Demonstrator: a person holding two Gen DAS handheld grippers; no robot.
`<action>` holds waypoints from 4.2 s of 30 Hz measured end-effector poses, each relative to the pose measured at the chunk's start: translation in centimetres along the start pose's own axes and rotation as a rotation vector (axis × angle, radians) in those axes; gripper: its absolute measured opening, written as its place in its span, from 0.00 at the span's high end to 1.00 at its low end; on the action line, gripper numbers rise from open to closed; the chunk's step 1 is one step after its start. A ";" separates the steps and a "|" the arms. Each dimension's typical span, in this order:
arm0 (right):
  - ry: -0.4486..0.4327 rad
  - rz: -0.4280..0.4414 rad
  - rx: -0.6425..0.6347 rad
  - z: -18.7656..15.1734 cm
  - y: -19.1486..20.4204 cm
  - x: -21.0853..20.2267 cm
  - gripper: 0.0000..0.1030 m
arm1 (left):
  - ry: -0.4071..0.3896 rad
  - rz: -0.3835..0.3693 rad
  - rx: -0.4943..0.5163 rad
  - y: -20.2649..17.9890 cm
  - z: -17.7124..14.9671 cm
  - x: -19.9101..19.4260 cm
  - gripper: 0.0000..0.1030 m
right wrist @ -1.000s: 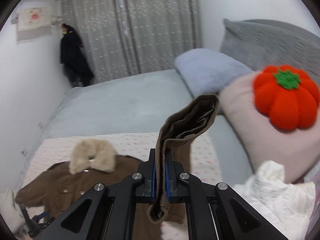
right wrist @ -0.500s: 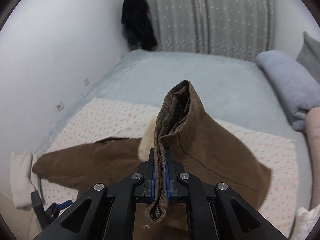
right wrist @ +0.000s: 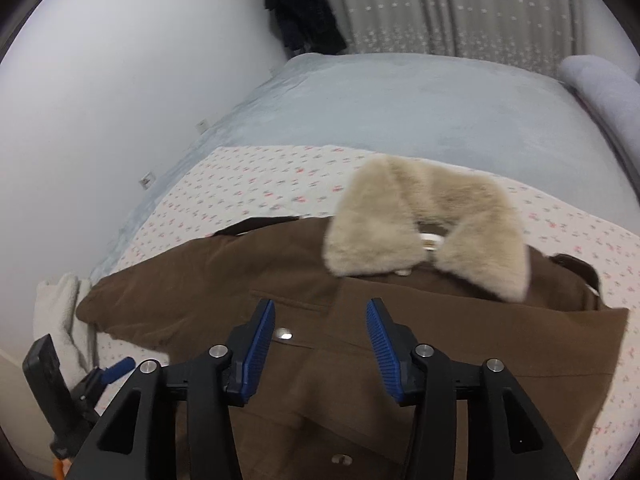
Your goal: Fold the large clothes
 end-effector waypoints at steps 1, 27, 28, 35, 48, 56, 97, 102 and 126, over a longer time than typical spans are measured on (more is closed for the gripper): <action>-0.003 -0.027 0.013 -0.4 -1.5 -0.7 0.40 | 0.009 -0.019 0.011 -0.9 0.2 0.6 0.01; -0.038 -0.188 0.502 -14.1 -30.5 -4.9 0.24 | -0.011 -0.230 0.159 -13.8 3.6 7.7 0.94; -0.050 -0.150 0.535 -14.3 -30.8 -4.2 0.24 | -0.021 -0.220 0.151 -13.2 3.5 7.4 0.94; -0.113 0.042 0.721 -14.7 -32.0 0.5 0.41 | 0.096 -0.090 0.122 -9.1 0.7 12.5 0.94; 0.003 -0.300 0.468 -13.2 -31.0 1.8 0.86 | 0.058 -0.028 0.177 -8.5 0.4 14.6 0.87; -0.071 -0.311 0.261 -12.3 -24.2 -5.4 0.52 | -0.047 -0.087 0.164 -9.7 2.0 8.9 0.59; 0.059 -0.312 0.056 -20.1 -8.7 -10.5 0.19 | -0.060 0.444 -0.324 19.6 0.7 -4.6 0.06; 0.050 -0.342 0.052 -20.3 -9.3 -12.0 0.19 | -0.098 0.467 -0.479 25.1 2.0 -4.3 0.06; 0.037 -0.374 0.112 -22.0 -12.8 -13.3 0.18 | -0.635 0.137 -0.305 15.6 14.5 -11.5 0.93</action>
Point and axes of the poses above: each gripper's, at about its wrist camera, not at the fingertips, and x roughly the way its jaws point, y to its left, z to its top, the point moved 9 cm from there along x, roughly the way its jaws point, and after that the axes turned 8 degrees about -x, right-handed, at the moved point
